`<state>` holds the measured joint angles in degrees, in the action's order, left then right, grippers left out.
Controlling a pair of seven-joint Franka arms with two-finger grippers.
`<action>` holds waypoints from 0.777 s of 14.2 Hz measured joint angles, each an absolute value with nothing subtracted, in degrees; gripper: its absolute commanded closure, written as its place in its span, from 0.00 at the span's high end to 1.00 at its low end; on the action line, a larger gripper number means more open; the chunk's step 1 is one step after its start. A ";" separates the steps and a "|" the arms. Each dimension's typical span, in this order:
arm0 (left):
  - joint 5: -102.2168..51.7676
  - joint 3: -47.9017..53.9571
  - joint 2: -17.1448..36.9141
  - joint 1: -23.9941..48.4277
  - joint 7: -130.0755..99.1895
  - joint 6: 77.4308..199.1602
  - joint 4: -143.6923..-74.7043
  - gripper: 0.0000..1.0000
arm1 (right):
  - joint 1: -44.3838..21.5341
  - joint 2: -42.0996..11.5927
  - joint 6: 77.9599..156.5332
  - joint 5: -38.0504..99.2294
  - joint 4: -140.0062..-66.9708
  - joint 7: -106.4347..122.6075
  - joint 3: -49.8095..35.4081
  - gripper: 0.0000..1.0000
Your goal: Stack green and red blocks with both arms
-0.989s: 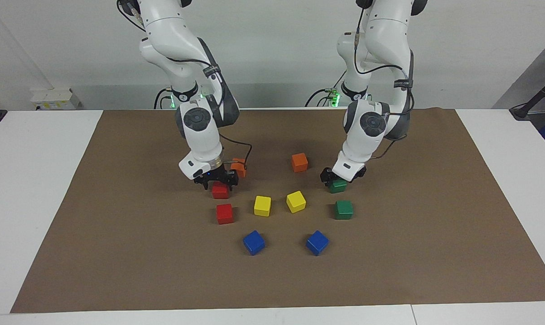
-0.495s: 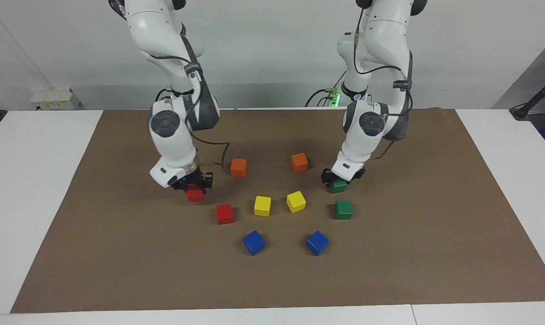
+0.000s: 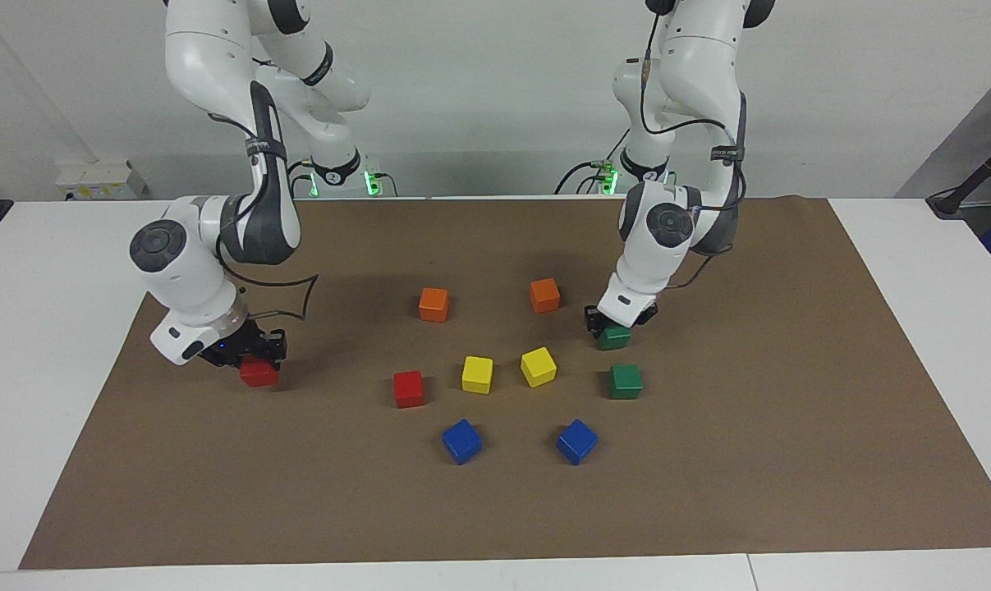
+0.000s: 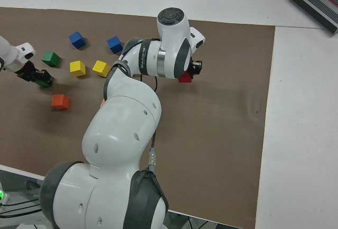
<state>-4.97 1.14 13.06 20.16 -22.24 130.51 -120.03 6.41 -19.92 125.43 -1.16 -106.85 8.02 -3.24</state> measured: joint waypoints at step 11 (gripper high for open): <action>-1.41 -0.39 0.11 -12.05 10.64 122.79 -124.80 0.00 | 6.41 -21.07 132.34 -1.16 -110.31 8.02 -3.41 1.00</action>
<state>-1.41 -0.39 0.11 -12.05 10.64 122.79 -124.80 6.41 -21.07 132.34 -1.16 -110.31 8.02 -3.41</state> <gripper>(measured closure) 0.454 0.304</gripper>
